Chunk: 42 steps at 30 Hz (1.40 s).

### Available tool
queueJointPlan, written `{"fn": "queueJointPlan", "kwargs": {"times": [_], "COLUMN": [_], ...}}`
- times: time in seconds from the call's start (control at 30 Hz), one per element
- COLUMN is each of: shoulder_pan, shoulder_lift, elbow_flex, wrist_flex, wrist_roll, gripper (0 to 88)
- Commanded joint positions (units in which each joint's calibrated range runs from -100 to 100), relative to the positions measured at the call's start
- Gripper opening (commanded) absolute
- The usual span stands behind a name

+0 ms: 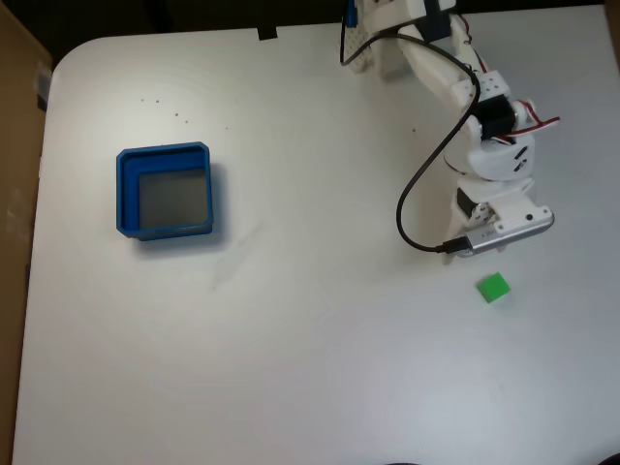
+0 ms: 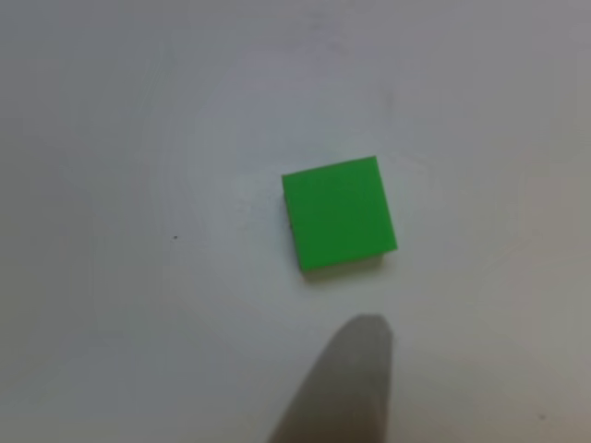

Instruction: Pick up green cube and drop it in the blue box

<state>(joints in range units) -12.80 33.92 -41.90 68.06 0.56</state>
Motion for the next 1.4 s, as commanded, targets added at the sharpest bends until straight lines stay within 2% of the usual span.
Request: {"fn": "queueJointPlan", "kwargs": {"times": [0.0, 0.47, 0.9, 1.1, 1.37], "shoulder_pan": [-0.3, -1.9, -2.7, -2.7, -2.7], "shoulder_lift": [1.9, 14.4, 21.9, 23.1, 25.0], "elbow_flex": [-8.3, -22.9, -29.0, -29.9, -30.0], "wrist_flex": [0.1, -0.4, -0.4, -0.4, -0.5], "wrist_roll": [0.1, 0.1, 0.3, 3.4, 3.1], "gripper": [36.1, 36.1, 36.1, 36.1, 36.1]}}
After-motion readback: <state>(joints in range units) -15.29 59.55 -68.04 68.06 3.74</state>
